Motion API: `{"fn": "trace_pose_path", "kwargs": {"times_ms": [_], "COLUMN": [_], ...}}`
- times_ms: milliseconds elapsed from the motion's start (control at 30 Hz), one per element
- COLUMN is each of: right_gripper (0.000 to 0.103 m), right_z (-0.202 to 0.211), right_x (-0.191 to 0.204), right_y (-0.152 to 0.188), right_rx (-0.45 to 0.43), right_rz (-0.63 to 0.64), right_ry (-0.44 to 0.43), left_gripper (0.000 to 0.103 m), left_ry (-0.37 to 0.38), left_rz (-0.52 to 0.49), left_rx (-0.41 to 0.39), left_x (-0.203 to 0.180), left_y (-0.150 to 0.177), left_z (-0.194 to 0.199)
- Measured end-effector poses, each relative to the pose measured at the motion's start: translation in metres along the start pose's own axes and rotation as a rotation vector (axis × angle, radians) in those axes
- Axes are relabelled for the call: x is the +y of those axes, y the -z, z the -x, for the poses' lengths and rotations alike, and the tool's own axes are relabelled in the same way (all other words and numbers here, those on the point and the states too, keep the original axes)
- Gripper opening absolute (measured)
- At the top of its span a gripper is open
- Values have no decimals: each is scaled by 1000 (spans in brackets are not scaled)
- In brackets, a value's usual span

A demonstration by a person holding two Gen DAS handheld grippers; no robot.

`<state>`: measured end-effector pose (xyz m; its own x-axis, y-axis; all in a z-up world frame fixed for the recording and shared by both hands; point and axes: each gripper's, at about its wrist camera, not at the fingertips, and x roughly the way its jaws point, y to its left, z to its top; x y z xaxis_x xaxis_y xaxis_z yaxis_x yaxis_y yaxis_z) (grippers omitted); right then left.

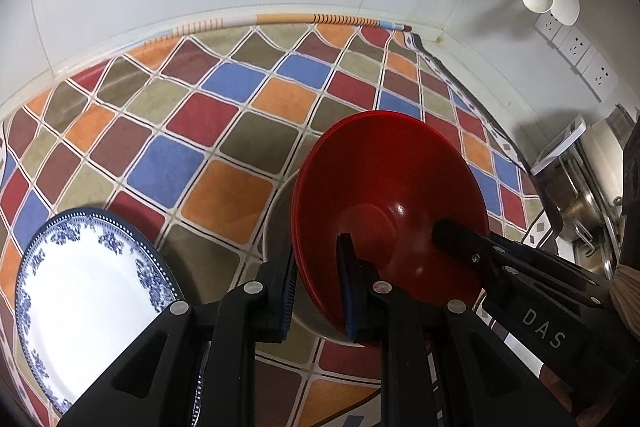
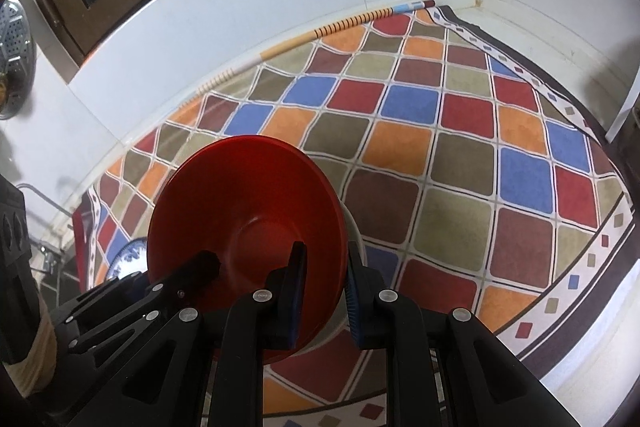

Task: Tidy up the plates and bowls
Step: 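Lift the red bowl and lower it into the white bowl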

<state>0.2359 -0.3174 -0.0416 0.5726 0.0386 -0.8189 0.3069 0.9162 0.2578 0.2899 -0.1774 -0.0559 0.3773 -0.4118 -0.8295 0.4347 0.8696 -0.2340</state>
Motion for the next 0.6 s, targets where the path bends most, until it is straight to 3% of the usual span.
{"fn": "trace_pose_path", "kwargs": {"times_ms": [500,600], "right_gripper": [20,20], "right_z": [-11,-11], "right_x": [-1,0], "right_y": [8,8], "right_rx": [27,23], "right_rz": [39,48], "right_ry": [8,14], "left_gripper": [20,24], "left_ry": [-24,-31], "left_rz": [13,2], "left_rx": [18,14], "left_x": [1,-1], "left_y": [7,8], "left_z": [-7,-6]}}
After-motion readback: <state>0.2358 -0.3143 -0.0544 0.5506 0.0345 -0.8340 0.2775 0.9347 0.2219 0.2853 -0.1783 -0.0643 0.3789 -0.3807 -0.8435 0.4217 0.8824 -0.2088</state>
